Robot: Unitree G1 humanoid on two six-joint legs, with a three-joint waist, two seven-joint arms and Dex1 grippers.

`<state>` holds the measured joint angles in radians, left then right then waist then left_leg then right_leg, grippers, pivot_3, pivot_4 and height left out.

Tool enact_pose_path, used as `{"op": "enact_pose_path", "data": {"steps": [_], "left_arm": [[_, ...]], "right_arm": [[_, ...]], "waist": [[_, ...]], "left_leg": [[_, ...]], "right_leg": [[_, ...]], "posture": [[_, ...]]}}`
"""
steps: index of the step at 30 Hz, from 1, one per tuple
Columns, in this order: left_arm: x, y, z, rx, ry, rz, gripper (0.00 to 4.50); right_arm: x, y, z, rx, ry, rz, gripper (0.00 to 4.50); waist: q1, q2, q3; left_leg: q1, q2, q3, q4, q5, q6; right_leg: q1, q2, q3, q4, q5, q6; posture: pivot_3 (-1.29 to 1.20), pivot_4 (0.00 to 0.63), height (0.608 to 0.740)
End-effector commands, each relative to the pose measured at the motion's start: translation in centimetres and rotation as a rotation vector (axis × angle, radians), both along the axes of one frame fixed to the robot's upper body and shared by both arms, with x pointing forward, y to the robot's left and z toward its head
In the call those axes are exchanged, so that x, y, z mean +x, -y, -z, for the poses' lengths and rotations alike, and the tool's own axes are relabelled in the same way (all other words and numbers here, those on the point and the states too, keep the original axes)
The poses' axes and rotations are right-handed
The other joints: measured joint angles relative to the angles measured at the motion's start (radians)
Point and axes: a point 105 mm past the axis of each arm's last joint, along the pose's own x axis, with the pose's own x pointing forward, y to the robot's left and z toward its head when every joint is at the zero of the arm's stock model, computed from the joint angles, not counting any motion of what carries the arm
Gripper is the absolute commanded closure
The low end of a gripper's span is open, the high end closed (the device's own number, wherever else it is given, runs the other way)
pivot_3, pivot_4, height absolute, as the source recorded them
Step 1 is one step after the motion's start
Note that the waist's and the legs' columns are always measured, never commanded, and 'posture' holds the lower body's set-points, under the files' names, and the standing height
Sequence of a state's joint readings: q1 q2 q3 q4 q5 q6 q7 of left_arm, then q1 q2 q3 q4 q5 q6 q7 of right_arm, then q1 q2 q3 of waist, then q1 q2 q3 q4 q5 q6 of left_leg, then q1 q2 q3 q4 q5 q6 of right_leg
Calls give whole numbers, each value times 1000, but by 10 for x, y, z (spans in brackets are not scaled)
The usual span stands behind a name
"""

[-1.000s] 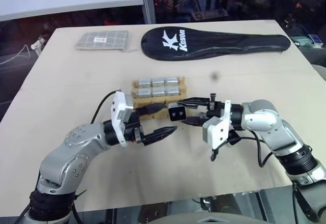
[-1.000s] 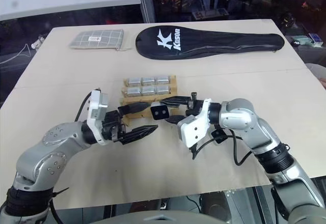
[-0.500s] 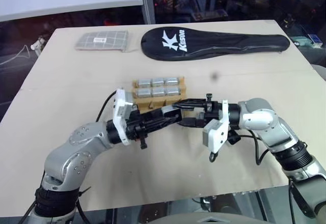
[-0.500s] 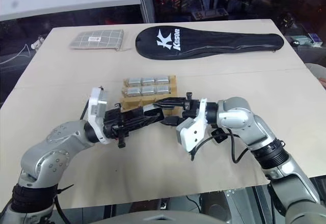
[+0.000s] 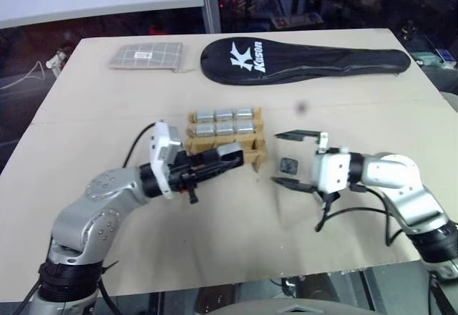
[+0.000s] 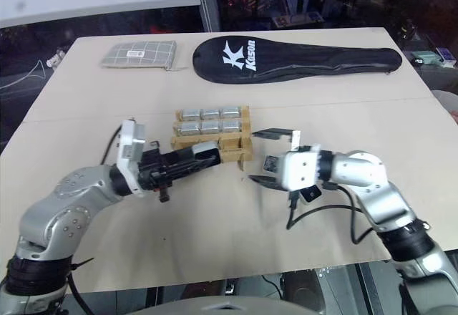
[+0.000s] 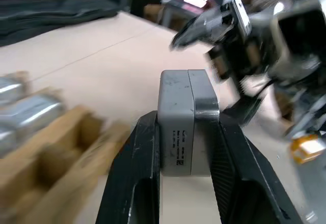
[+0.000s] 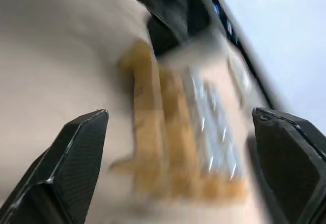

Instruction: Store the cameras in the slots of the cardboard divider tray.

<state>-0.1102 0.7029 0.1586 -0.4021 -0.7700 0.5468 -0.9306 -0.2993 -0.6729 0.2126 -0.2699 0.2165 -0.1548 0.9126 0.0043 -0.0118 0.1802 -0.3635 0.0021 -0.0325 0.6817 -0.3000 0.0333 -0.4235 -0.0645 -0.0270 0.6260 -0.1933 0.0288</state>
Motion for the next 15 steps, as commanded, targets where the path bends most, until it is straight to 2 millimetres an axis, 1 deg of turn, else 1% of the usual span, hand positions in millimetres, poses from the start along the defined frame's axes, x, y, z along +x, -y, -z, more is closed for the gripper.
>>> {"op": "enact_pose_path", "data": {"steps": [1, 2, 4, 6, 9, 11, 15], "left_arm": [[8, -30, -4, 74, 110, -62, 3764], [11, -37, -1, 103, 126, -76, 3764], [21, -53, 2, 152, 156, -111, 3764], [29, -60, 2, 169, 191, -122, 3764], [37, -62, -1, 162, 232, -103, 3764], [45, -62, -6, 105, 272, -90, 3764], [55, -59, -7, 31, 294, -36, 3764]], "right_arm": [[-9, 29, -20, 150, -203, 48, 27], [-10, 36, -20, 166, -245, 68, 27], [-22, 53, -10, 149, -386, 78, 27], [-35, 62, -5, 147, -486, 65, 27], [-48, 68, -4, 167, -574, 45, 27], [-57, 70, -2, 165, -624, 37, 27], [-59, 71, -3, 179, -622, 53, 27]], "waist": [[1, 0, 0], [2, 0, 0], [6, 1, 0], [10, 0, 1], [12, -1, 2], [13, -1, 2], [7, -3, 1]], "left_leg": [[0, 0, 0, 0, 0, 0], [0, 0, 1, 0, 0, 0], [0, 0, 1, 0, 0, 0], [0, 0, 1, 0, 0, 0], [-1, 1, 2, 1, 0, 0], [-1, 1, 1, 1, 0, 0], [-1, 0, 2, 2, 0, 0]], "right_leg": [[0, 0, 0, 0, 0, 0], [0, 0, 0, 0, 0, 0], [0, 1, 0, 0, 0, 0], [0, 1, -2, 0, 0, 0], [0, 1, -3, -1, 0, 0], [0, 0, -2, 0, 0, 1], [1, 0, -2, 0, 2, 4]], "posture": [[0, 150, 740], [0, 150, 740], [0, 150, 740], [0, 150, 740], [0, 150, 740], [0, 150, 740], [0, 150, 740]]}}
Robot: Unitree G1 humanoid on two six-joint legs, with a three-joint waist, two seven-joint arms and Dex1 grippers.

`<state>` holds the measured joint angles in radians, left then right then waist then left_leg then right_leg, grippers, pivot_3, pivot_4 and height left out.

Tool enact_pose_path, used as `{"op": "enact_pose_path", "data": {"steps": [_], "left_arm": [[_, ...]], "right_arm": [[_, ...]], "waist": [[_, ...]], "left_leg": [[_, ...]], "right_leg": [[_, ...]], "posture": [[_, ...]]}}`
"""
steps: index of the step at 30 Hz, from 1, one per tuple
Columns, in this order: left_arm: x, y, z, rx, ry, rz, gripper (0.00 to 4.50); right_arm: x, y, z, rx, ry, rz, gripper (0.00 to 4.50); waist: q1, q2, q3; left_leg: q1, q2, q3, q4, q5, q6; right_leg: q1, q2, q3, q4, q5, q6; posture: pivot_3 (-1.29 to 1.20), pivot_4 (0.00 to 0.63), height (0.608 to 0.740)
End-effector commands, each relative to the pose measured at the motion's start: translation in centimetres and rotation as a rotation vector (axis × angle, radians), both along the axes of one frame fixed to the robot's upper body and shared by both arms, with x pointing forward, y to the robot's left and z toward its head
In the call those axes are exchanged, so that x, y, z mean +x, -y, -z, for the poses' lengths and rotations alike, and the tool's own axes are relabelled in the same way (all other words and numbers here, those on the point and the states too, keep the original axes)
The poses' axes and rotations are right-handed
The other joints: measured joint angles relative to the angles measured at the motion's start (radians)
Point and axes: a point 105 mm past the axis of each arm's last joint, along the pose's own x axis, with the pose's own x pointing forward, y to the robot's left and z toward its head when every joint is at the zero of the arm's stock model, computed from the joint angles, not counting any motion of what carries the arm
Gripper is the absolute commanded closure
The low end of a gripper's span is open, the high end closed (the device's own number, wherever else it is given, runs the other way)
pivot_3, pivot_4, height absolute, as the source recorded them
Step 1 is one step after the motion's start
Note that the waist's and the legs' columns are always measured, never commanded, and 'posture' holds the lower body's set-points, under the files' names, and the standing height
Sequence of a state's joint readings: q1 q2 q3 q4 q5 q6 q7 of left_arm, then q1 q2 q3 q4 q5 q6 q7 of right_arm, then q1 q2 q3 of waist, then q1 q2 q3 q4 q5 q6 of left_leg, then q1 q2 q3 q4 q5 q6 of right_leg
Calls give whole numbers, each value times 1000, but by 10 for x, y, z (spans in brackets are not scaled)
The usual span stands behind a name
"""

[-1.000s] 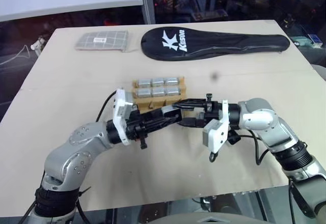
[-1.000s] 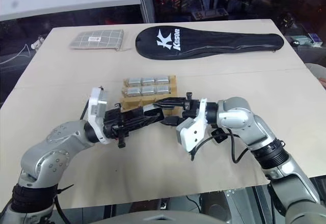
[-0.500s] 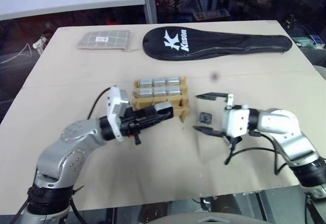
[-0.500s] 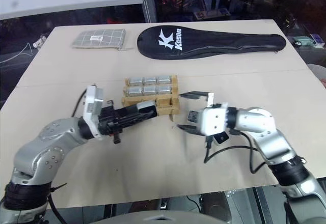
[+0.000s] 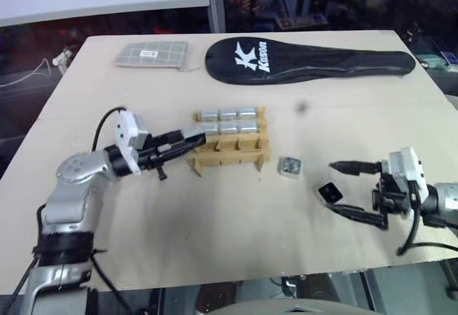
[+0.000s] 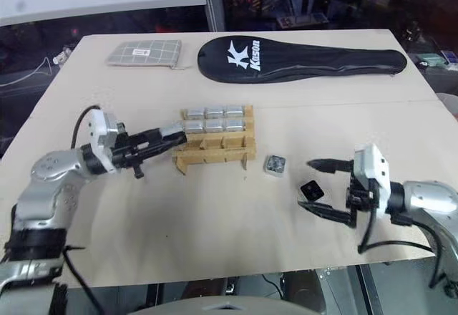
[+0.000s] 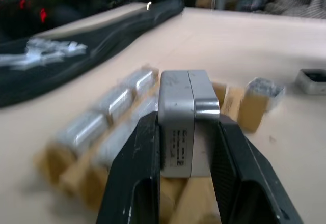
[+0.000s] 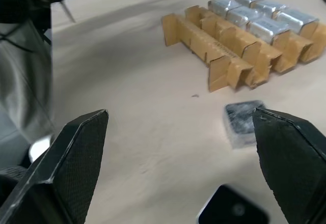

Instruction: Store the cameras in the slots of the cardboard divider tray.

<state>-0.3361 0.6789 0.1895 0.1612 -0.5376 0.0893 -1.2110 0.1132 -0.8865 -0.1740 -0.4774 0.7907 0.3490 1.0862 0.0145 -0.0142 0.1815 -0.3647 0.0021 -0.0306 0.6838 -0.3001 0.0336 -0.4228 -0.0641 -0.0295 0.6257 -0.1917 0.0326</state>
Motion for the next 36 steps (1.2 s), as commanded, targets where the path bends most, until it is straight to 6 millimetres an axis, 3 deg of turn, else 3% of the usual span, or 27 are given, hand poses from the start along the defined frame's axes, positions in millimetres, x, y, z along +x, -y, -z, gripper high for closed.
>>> {"op": "enact_pose_path", "data": {"steps": [1, 14, 22, 29, 36], "left_arm": [[3, 0, -5, -21, 45, 70, 3764], [34, 4, 11, 59, -26, 180, 3764], [28, 3, 25, 142, -79, 262, 3764], [37, 3, 16, 166, -32, 247, 3764], [36, -1, 25, 339, -55, 270, 3764]], "right_arm": [[-4, -2, -15, 27, 38, -9, 27], [-10, 4, -24, 25, 39, 22, 27], [-14, 4, -23, 29, 45, 50, 27], [-13, 6, -25, 31, 54, 65, 27], [-12, 5, -24, 35, 59, 67, 27]], "waist": [[-4, 0, 0], [0, -2, 1], [-1, -2, 1], [1, -3, 1], [-1, -3, 1]], "left_leg": [[0, 0, 0, 0, 0, 0], [-2, -1, 1, 1, 0, 0], [-2, 0, 0, 1, 0, 0], [-2, 0, 0, 2, 0, 0], [-3, -1, 0, 2, 0, 0]], "right_leg": [[0, 0, 0, 0, 0, 1], [0, 1, -2, 0, 1, 1], [0, 1, -2, 0, 1, 1], [0, 1, -3, 0, 1, 2], [0, 1, -3, 0, 1, 2]], "posture": [[0, 150, 740], [0, 150, 740], [0, 150, 740], [0, 150, 740], [0, 150, 740]]}}
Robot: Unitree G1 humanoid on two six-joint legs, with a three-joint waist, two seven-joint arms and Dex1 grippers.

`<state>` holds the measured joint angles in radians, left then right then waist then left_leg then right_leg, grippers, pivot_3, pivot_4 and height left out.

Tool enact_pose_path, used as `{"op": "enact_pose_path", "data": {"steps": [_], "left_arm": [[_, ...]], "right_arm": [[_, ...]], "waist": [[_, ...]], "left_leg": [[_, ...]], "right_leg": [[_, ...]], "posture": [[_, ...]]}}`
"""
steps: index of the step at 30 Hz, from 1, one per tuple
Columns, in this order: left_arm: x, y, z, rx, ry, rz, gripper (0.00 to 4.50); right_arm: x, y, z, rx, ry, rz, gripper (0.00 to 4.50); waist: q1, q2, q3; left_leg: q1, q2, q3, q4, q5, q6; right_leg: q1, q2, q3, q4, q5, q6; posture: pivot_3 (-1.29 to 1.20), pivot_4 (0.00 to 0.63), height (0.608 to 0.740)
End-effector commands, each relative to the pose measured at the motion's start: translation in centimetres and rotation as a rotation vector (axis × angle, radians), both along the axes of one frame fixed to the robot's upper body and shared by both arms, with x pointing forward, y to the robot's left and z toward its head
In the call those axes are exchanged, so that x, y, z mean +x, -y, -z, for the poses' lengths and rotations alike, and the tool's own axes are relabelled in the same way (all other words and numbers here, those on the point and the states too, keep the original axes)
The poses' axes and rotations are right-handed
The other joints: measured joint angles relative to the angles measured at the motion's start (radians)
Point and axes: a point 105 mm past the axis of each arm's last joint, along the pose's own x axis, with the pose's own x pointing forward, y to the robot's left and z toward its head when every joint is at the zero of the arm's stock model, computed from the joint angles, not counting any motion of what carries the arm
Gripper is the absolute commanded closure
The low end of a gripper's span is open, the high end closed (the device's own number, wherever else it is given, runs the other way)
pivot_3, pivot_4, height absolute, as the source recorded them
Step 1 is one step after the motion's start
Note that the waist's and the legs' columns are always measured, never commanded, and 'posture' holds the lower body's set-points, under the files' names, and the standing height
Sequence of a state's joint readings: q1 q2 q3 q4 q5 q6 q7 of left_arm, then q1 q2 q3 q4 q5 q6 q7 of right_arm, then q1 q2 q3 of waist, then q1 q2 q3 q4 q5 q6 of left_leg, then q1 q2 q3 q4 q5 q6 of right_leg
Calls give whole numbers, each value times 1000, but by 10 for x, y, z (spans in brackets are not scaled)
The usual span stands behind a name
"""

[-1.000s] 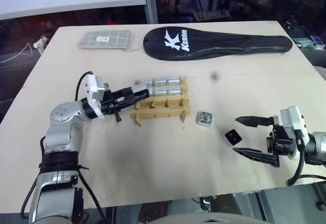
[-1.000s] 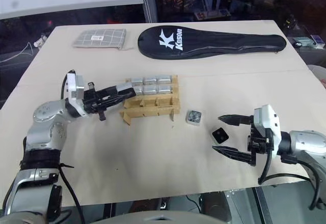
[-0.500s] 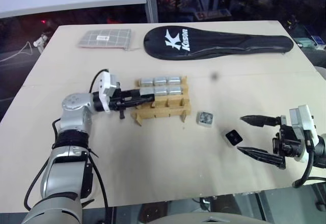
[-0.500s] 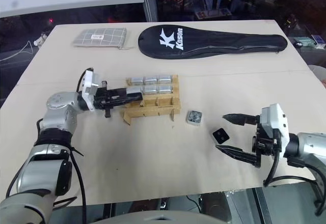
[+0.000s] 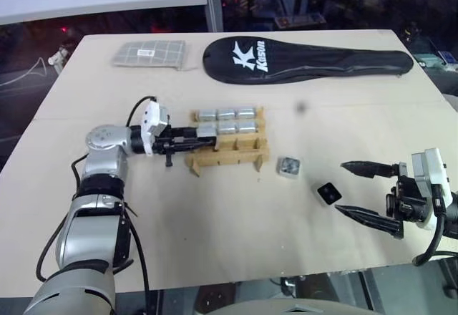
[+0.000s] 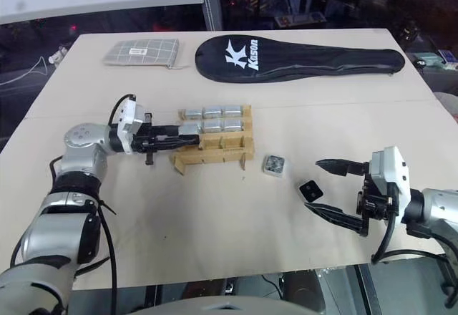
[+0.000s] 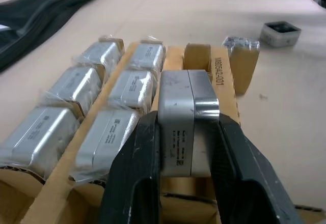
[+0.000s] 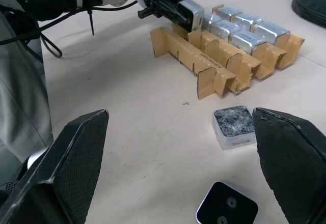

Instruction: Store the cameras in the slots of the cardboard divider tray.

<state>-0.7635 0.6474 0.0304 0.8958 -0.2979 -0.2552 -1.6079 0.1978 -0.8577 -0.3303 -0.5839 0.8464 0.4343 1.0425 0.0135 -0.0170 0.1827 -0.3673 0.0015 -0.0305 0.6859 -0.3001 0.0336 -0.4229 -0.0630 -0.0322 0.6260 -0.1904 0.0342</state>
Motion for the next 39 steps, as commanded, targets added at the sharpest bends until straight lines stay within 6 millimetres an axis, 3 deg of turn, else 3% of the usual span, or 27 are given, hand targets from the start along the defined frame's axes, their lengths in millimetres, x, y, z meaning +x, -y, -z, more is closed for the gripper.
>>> {"op": "enact_pose_path", "data": {"steps": [1, 10, 19, 21, 22, 27, 28, 35, 39], "left_arm": [[-1, -5, 0, 136, 37, 33, 3764], [7, -12, -5, 303, 19, 42, 3764], [13, -9, -2, 298, -21, 29, 3764], [13, -8, -3, 301, -20, 29, 2758], [14, -8, -5, 297, -21, 27, 2512], [18, -5, -17, 232, 24, 16, 306], [17, -5, -18, 223, 29, 16, 27], [14, -5, -23, 156, 19, 16, 27], [14, -7, -42, 68, 25, 1, 27]], "right_arm": [[-2, -3, -8, 7, 44, -12, 27], [-2, -4, -6, 11, 53, 1, 27], [-2, -5, -6, 17, 62, 14, 27], [-2, -4, -5, 16, 62, 16, 0], [-2, -4, -5, 15, 62, 17, 0], [0, -3, -5, 15, 65, 19, 0], [0, -3, -5, 15, 66, 19, 0], [2, -3, -4, 13, 66, 16, 0], [3, -5, -5, 13, 67, 7, 0]], "waist": [[0, 0, 0], [0, 0, 0], [1, 0, 0], [1, 0, 0], [0, 0, 0], [2, 0, 0], [2, -1, 0], [0, -1, 0], [-1, -1, 0]], "left_leg": [[0, 0, 0, 0, 0, 0], [1, 0, 0, 0, 0, 0], [2, 0, 0, 1, 0, 0], [3, 0, 0, 2, 0, 0], [3, 0, 0, 2, 0, 0], [3, 0, 0, 2, 0, 0], [2, 0, 0, 2, 0, 0], [2, 0, 0, 2, 0, 0], [1, 0, -1, 2, 0, 0]], "right_leg": [[0, 0, 0, 0, 0, 0], [0, 0, 0, 2, -1, 1], [0, 1, 0, 4, -1, 2], [1, 1, 0, 5, -1, 2], [1, 1, 0, 5, -1, 2], [0, 1, 0, 5, -1, 2], [0, 1, 0, 5, -1, 2], [0, 1, 0, 5, 0, 0], [0, 1, 0, 4, 1, -1]], "posture": [[0, 150, 740], [0, 150, 740], [0, 150, 740], [0, 150, 740], [0, 150, 740], [0, 150, 740], [0, 150, 740], [0, 150, 740], [0, 150, 740]]}}
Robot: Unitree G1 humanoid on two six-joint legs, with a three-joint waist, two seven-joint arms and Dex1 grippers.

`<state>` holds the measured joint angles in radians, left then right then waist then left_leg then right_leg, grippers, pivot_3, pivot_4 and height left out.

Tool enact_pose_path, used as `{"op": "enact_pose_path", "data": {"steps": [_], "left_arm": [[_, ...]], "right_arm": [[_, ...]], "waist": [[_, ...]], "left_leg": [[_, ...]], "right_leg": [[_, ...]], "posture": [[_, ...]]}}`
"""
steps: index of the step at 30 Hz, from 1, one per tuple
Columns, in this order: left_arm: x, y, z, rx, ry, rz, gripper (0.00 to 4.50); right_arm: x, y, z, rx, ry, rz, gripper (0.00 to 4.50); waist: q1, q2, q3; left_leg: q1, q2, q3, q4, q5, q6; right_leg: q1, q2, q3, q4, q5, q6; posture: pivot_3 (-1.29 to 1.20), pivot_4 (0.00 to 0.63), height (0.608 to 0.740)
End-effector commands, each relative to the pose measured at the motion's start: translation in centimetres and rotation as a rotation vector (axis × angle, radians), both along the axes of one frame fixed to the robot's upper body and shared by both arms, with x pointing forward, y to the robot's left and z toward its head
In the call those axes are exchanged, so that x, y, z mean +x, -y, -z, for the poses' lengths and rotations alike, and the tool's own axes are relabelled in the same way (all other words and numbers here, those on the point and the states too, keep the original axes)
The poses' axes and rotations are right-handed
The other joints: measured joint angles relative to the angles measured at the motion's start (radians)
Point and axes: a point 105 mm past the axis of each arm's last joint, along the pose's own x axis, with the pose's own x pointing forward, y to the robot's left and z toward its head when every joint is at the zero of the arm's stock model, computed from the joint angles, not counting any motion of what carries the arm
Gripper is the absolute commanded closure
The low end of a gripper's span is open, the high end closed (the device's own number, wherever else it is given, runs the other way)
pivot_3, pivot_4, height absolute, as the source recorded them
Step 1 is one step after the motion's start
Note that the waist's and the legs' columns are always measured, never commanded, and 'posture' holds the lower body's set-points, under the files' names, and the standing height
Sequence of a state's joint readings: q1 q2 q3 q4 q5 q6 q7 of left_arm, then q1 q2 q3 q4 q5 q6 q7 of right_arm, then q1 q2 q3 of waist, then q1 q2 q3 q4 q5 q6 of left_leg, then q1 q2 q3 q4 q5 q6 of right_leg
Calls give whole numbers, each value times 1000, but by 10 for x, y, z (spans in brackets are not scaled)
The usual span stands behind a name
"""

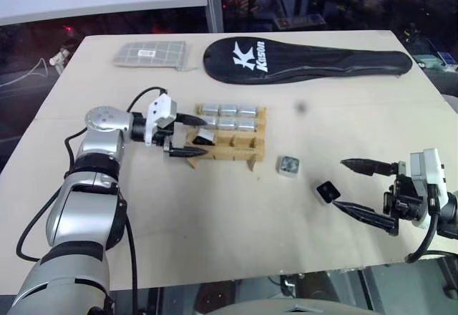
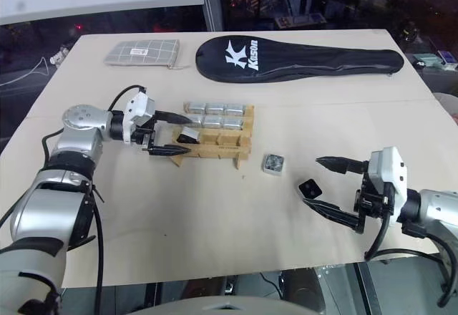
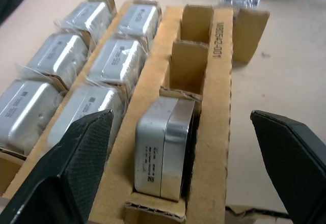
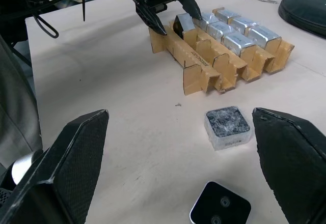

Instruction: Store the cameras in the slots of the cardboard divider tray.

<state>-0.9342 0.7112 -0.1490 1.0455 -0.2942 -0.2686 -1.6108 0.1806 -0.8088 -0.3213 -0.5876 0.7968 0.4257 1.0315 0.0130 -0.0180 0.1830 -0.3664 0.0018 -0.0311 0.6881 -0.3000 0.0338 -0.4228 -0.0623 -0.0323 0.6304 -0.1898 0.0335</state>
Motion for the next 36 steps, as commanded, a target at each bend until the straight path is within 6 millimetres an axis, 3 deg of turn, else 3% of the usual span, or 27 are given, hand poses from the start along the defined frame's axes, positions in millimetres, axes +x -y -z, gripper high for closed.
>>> {"op": "enact_pose_path", "data": {"steps": [1, 4, 8, 13, 18, 23, 25, 30, 33, 36], "left_arm": [[-1, -7, -35, -97, 57, -17, 27], [-6, -19, -49, -132, 47, -50, 27], [-16, -41, -44, -131, 41, -110, 27], [-30, -60, -20, -95, 0, -181, 27], [-32, -63, 2, -37, 21, -257, 27], [-46, -58, -20, -230, -36, -265, 27], [-60, -61, -27, -249, -59, -251, 27], [-102, -71, -43, -197, -63, -219, 27], [-114, -78, -66, -201, 8, -264, 27], [-133, -77, -70, -163, 14, -267, 27]], "right_arm": [[-1, -3, -6, 7, 33, -21, 0], [1, -4, -6, 8, 33, -25, 0], [4, -5, -5, 11, 31, -34, 0], [10, -9, -5, 13, 32, -62, 0], [12, -14, -5, 16, 36, -80, 0], [14, -27, -8, 30, 48, -92, 0], [19, -33, -10, 28, 73, -87, 0], [45, -61, -18, 26, 122, -77, 0], [70, -95, -25, 26, 121, -91, 0], [94, -135, -33, 17, 131, -113, 0]], "waist": [[0, 0, 0], [-2, 0, 0], [-11, 0, 0], [-10, 0, 0], [3, 0, 0], [-1, 0, 0], [-3, 0, 0], [-32, 1, 1], [-28, 0, 1], [-32, 1, 1]], "left_leg": [[0, 0, 0, 0, 0, 0], [0, 0, 0, 0, 0, 0], [2, 1, -1, -2, 0, 0], [2, 1, -1, -2, 0, 0], [1, 2, -1, -2, 0, 0], [0, 3, -2, -2, 0, 0], [0, 3, -2, -2, 0, 0], [3, 5, 0, -4, 0, 0], [1, 5, 0, -4, 0, -1], [0, 5, 0, -4, 1, -2]], "right_leg": [[0, 0, 0, 0, 0, 0], [0, 0, 0, -1, 0, 0], [0, 0, 3, -1, 0, 0], [0, 0, 3, -2, 0, 0], [0, 0, 2, -2, 0, 0], [0, -1, 2, -3, 0, -1], [-1, -1, 3, -3, 0, -1], [-2, 0, 5, -2, 0, -1], [-6, 1, 5, -1, 0, -1], [-8, 2, 6, 2, -1, -5]], "posture": [[0, 150, 740], [0, 150, 740], [0, 150, 740], [0, 150, 740], [0, 150, 740], [0, 150, 740], [0, 150, 740], [0, 150, 740], [0, 150, 740], [0, 150, 740]]}}
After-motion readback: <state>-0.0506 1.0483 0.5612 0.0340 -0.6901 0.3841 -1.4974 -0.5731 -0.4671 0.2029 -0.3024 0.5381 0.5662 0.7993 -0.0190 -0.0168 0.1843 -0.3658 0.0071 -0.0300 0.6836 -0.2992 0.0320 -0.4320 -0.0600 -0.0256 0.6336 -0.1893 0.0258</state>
